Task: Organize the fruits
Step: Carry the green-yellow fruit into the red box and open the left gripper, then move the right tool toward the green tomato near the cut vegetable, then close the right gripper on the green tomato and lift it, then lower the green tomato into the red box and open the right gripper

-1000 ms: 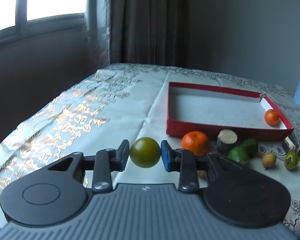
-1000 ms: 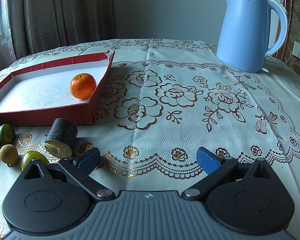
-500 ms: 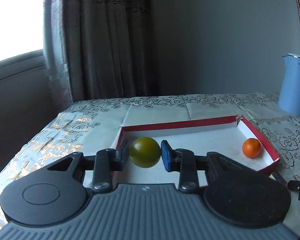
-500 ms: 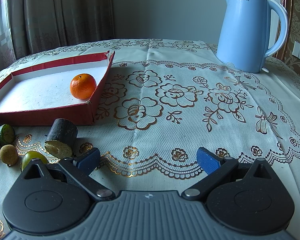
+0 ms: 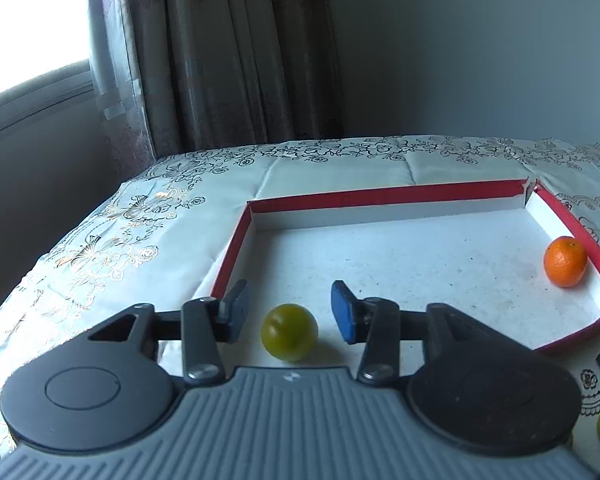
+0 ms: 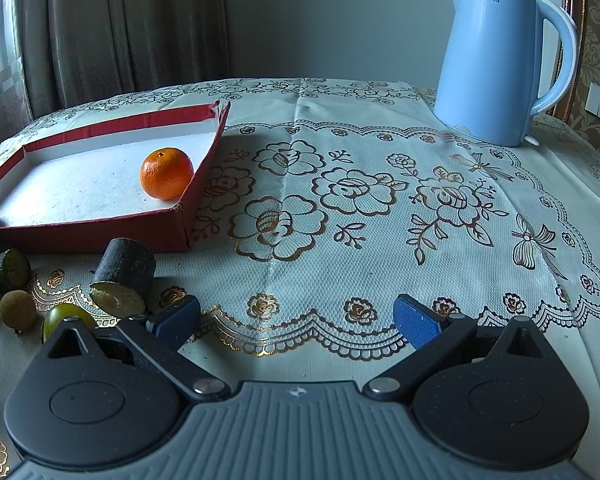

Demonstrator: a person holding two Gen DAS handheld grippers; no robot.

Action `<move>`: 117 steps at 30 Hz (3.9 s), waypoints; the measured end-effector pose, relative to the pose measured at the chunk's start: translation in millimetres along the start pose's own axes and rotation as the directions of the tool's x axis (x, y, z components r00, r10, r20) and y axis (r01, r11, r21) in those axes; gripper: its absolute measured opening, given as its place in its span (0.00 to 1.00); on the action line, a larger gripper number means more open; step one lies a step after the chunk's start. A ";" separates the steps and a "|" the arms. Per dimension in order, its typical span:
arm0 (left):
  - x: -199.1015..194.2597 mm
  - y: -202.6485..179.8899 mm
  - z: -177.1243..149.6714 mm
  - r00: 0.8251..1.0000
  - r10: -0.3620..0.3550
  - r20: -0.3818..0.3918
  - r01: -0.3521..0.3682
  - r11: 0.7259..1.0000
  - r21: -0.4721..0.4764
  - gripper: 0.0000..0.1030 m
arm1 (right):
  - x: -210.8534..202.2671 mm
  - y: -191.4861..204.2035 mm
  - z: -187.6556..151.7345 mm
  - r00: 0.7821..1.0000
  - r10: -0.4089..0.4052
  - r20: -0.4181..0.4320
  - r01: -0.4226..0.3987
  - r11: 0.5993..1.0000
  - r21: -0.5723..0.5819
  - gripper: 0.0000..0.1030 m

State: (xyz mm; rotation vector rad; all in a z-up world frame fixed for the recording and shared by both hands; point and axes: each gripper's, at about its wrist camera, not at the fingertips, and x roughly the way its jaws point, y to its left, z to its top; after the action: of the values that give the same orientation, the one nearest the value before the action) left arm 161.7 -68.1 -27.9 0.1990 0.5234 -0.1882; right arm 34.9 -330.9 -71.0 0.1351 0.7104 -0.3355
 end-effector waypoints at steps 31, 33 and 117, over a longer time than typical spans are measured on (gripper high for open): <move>-126.7 103.2 -93.3 0.981 0.157 0.115 -0.129 0.967 -0.222 1.00 | -38.2 -7.1 -5.1 0.971 0.115 0.208 -0.126 0.991 0.037 1.00; -122.2 104.9 -99.3 0.980 0.168 0.107 -0.142 0.966 -0.214 1.00 | -51.3 -3.6 -6.7 0.962 0.144 0.233 -0.154 0.988 0.029 1.00; -110.2 118.3 -113.4 0.991 0.136 -0.001 -0.131 0.953 -0.273 1.00 | 13.0 82.5 53.7 0.963 0.242 0.120 -0.231 0.968 -0.101 0.43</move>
State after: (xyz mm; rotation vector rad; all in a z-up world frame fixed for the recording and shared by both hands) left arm 41.1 86.6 -51.0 -0.0363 0.5104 0.0150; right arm 105.8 -269.4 -38.5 0.1134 0.5698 -0.0829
